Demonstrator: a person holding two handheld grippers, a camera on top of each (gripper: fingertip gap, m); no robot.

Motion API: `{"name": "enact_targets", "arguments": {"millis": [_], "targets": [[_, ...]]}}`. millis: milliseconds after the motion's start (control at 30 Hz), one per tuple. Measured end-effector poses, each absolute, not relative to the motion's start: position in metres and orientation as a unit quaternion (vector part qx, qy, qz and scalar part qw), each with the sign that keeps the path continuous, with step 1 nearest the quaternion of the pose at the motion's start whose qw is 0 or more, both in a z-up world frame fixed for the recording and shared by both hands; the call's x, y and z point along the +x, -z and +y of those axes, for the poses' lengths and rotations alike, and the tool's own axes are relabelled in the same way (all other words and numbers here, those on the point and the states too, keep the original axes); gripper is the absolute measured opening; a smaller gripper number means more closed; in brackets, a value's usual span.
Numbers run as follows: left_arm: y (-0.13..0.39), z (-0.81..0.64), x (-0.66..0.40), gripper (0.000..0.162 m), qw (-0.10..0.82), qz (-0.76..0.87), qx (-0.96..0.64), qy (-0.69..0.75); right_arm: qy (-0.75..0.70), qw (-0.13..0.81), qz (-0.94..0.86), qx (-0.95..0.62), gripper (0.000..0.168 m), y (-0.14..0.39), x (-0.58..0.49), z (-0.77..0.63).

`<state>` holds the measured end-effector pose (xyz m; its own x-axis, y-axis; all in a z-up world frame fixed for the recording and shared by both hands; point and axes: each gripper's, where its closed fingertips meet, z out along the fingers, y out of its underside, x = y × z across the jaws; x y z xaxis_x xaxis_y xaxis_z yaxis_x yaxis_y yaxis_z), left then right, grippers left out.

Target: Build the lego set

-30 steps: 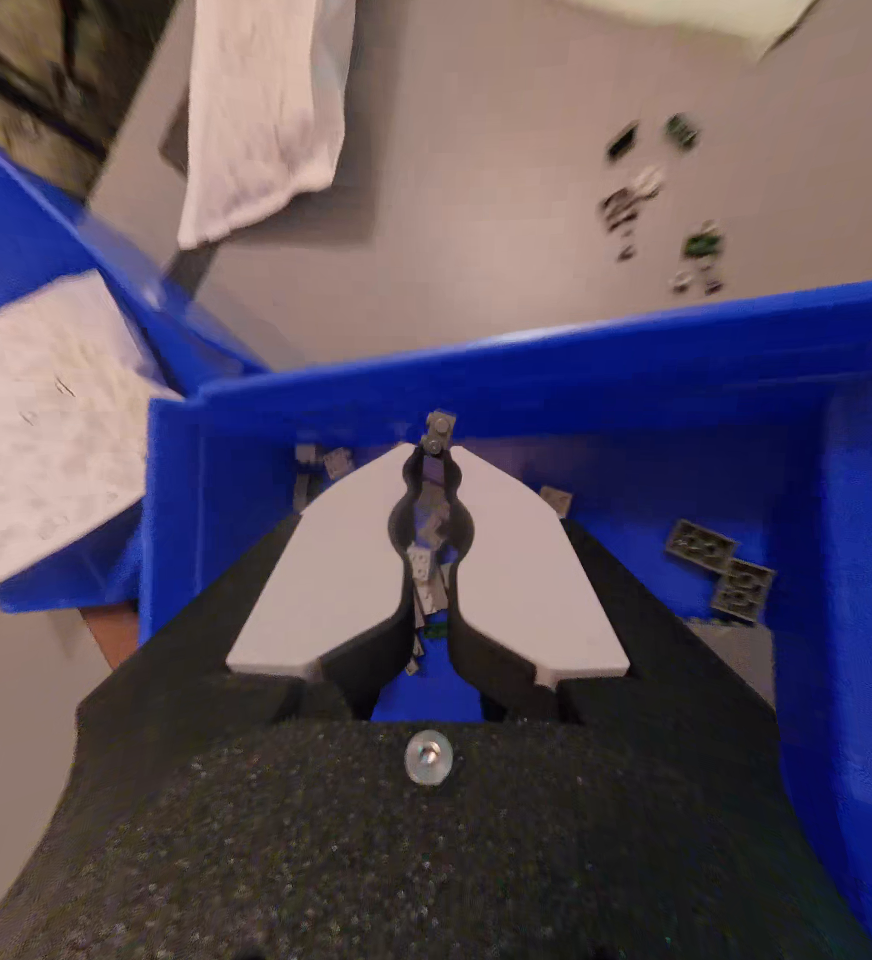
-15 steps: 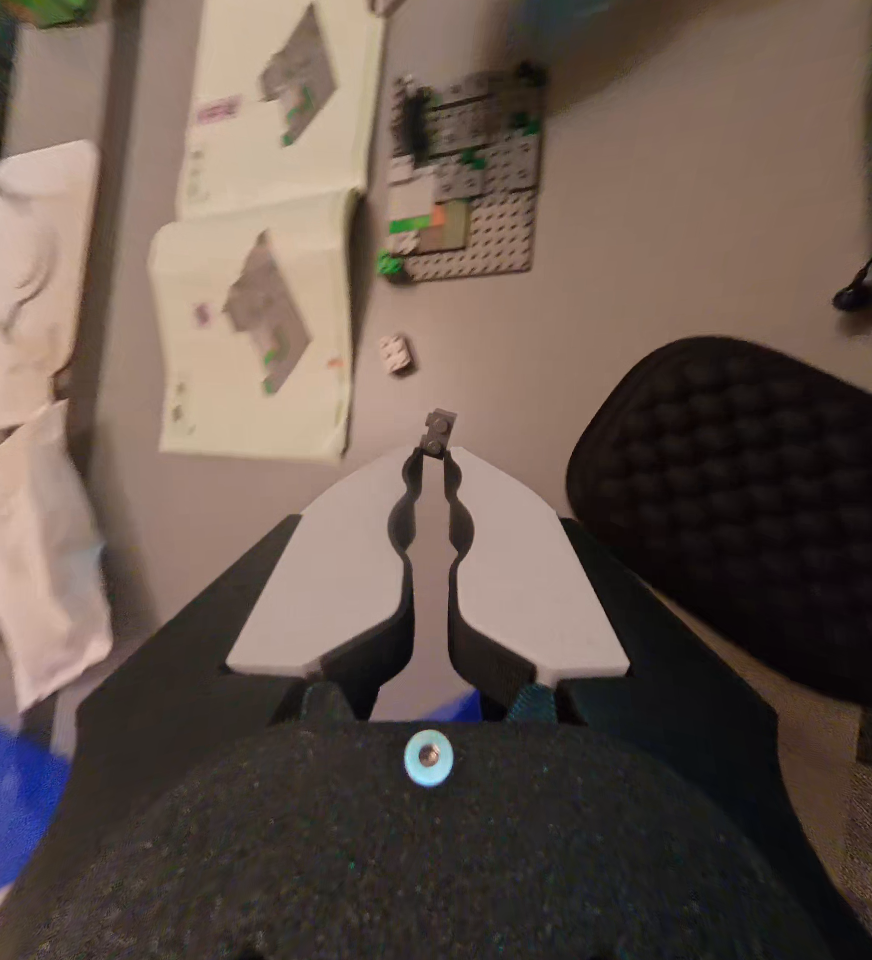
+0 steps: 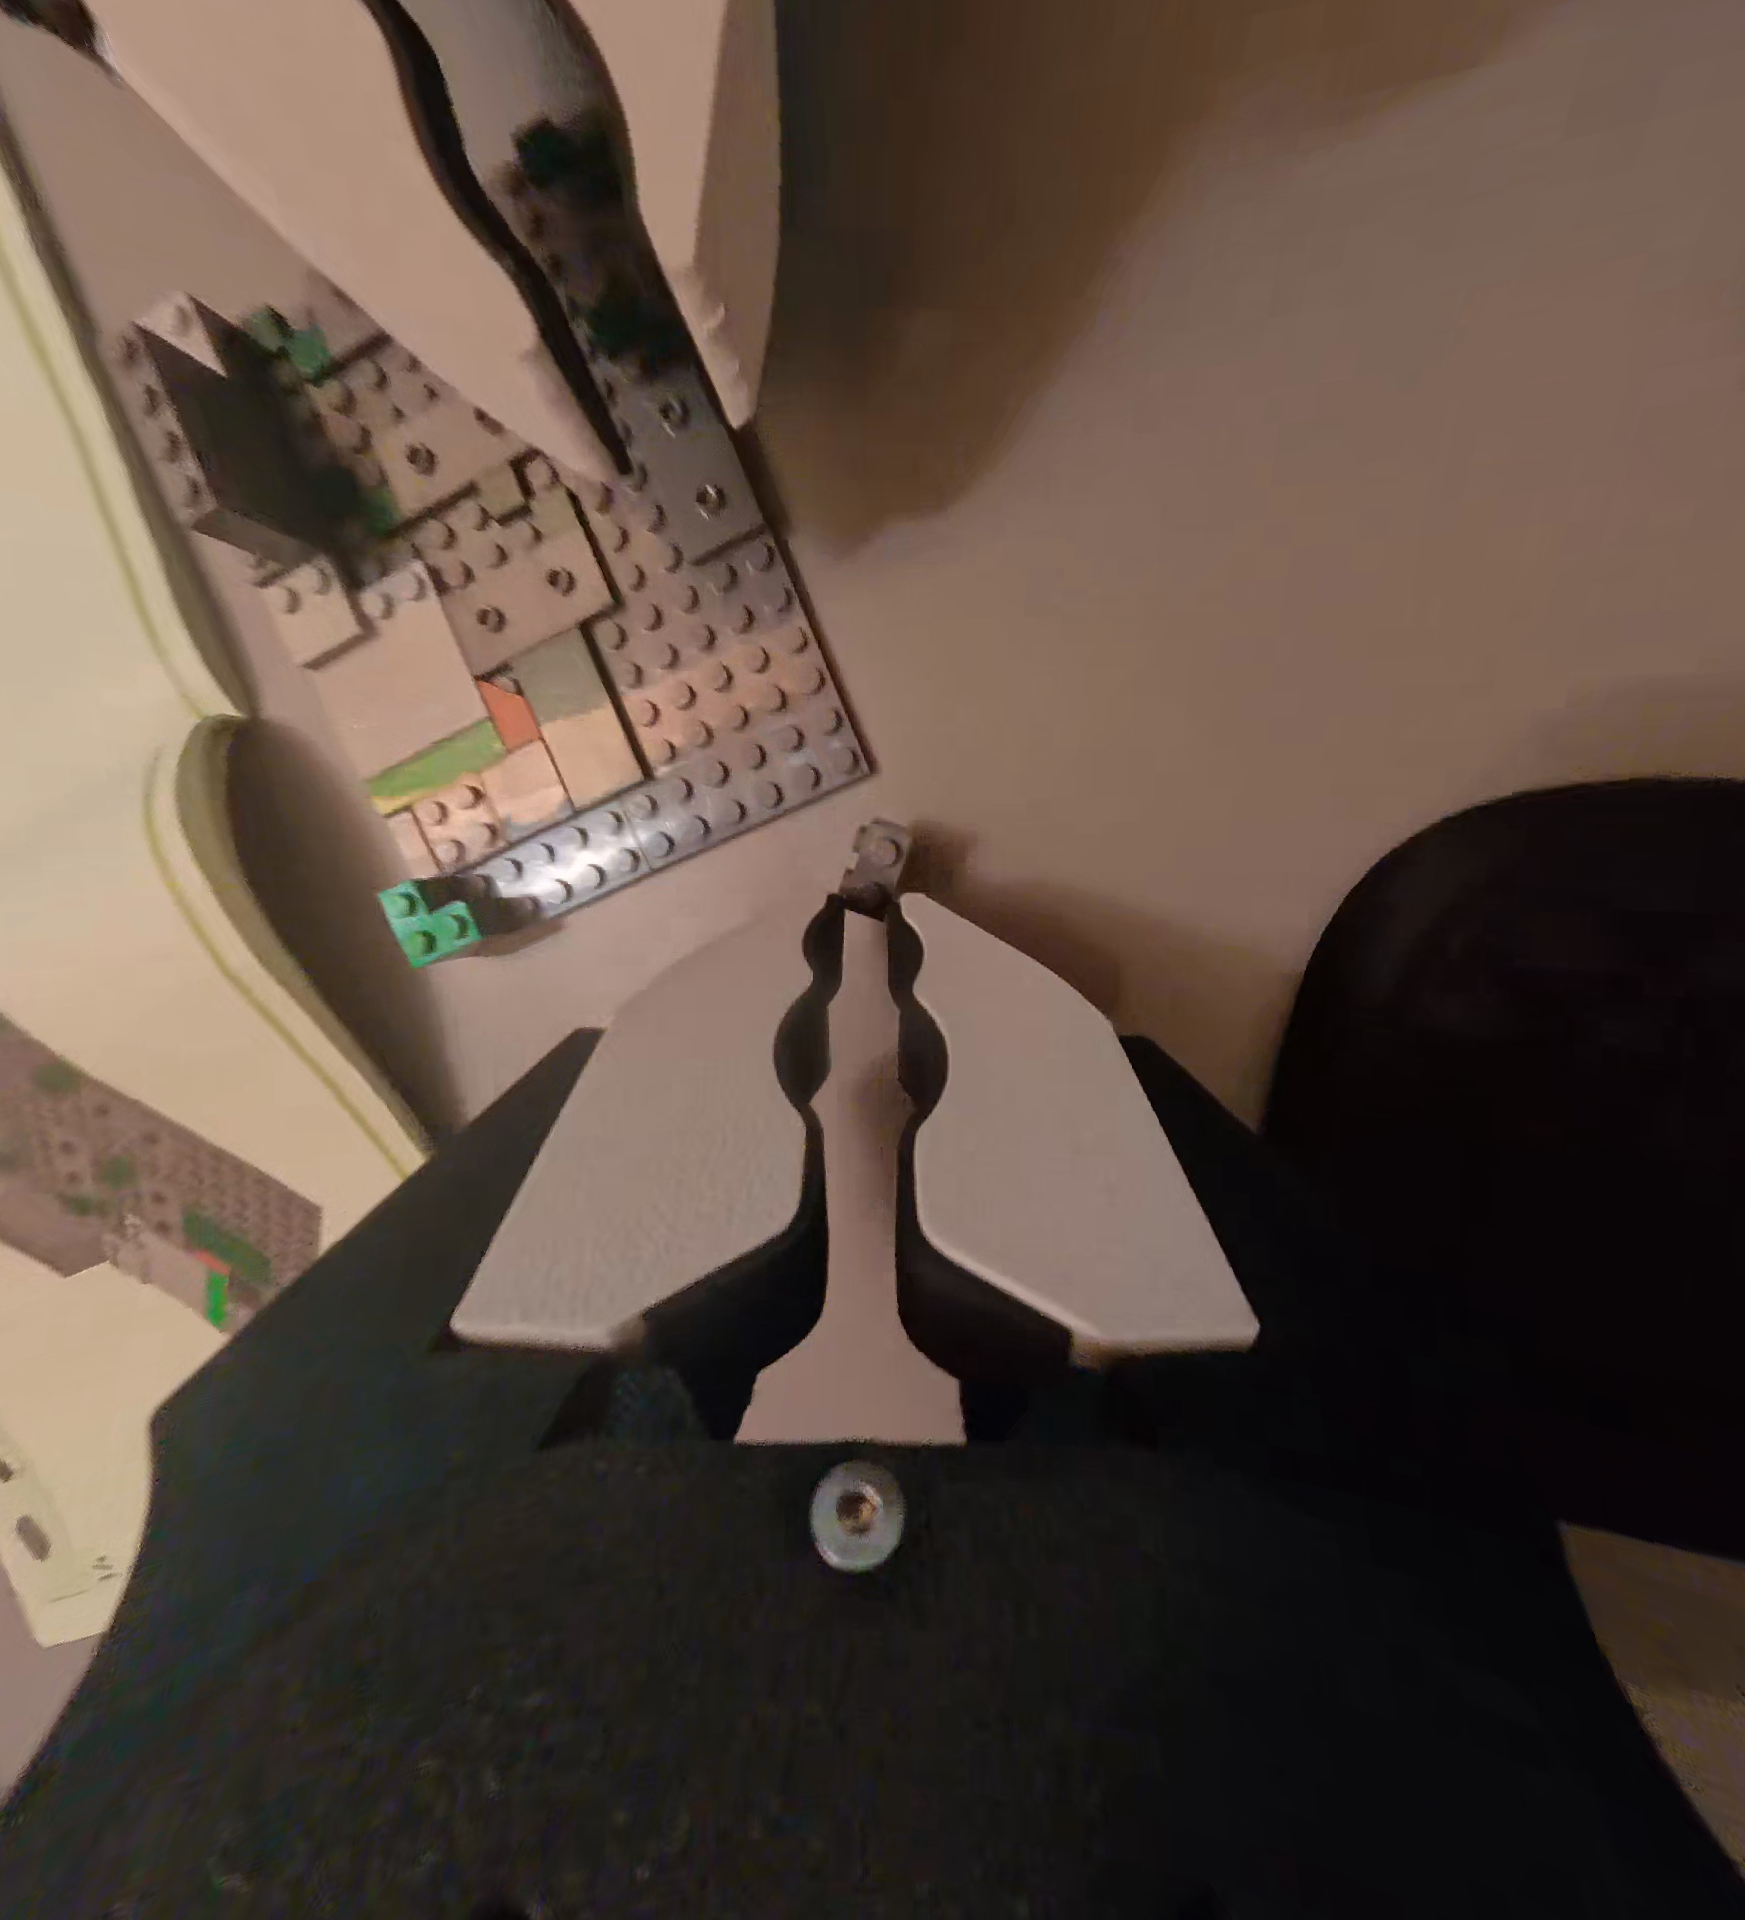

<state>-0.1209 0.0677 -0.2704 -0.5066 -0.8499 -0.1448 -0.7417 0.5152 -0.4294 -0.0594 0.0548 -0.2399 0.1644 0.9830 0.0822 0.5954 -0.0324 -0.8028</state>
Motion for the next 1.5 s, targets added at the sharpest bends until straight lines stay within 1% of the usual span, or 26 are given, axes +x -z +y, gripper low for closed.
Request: {"name": "enact_targets", "arguments": {"millis": [67, 100, 233, 400, 500, 567, 700, 900, 1033, 1100, 1200, 1400, 1500], "targets": [[0.274, 0.066, -0.128, 0.008, 0.147, 0.852, -0.476, 0.159, -0.269, 0.370, -0.589, -0.666, 0.013, 0.241, -0.060, 0.054], [0.275, 0.066, -0.130, 0.014, 0.143, 0.849, -0.483, 0.161, -0.273, 0.371, -0.586, -0.667, 0.014, 0.242, -0.060, 0.054], [0.270, 0.070, -0.137, 0.025, 0.154, 0.818, -0.529, 0.167, -0.280, 0.371, -0.580, -0.669, 0.014, 0.243, -0.058, 0.053], [0.270, 0.075, -0.139, 0.026, 0.205, 0.726, -0.636, 0.163, -0.281, 0.375, -0.575, -0.671, 0.014, 0.241, -0.050, 0.052], [0.278, 0.062, -0.134, 0.026, 0.203, 0.656, -0.703, 0.184, -0.280, 0.378, -0.566, -0.677, 0.014, 0.242, -0.046, 0.054], [0.281, 0.063, -0.131, 0.027, 0.220, 0.602, -0.744, 0.186, -0.278, 0.379, -0.563, -0.680, 0.013, 0.242, -0.045, 0.055], [0.280, 0.069, -0.126, 0.025, 0.264, 0.551, -0.772, 0.174, -0.276, 0.382, -0.566, -0.676, 0.013, 0.240, -0.046, 0.053], [0.276, 0.065, -0.118, 0.016, 0.287, 0.579, -0.745, 0.165, -0.289, 0.384, -0.563, -0.672, 0.013, 0.239, -0.050, 0.048], [0.244, 0.043, -0.087, 0.016, 0.351, 0.618, -0.659, 0.247, -0.309, 0.388, -0.557, -0.666, 0.014, 0.235, -0.054, 0.041], [0.226, 0.034, -0.071, 0.016, 0.394, 0.622, -0.615, 0.282, -0.329, 0.385, -0.558, -0.657, 0.019, 0.231, -0.057, 0.035], [0.211, 0.031, -0.055, 0.016, 0.433, 0.615, -0.581, 0.312, -0.358, 0.378, -0.567, -0.638, 0.026, 0.221, -0.059, 0.024], [0.201, 0.020, -0.041, 0.016, 0.446, 0.613, -0.538, 0.368, -0.340, 0.392, -0.575, -0.632, 0.025, 0.211, -0.047, 0.022], [0.193, 0.014, -0.036, 0.016, 0.463, 0.616, -0.505, 0.389, -0.377, 0.365, -0.564, -0.638, 0.028, 0.208, -0.043, 0.015]]}}
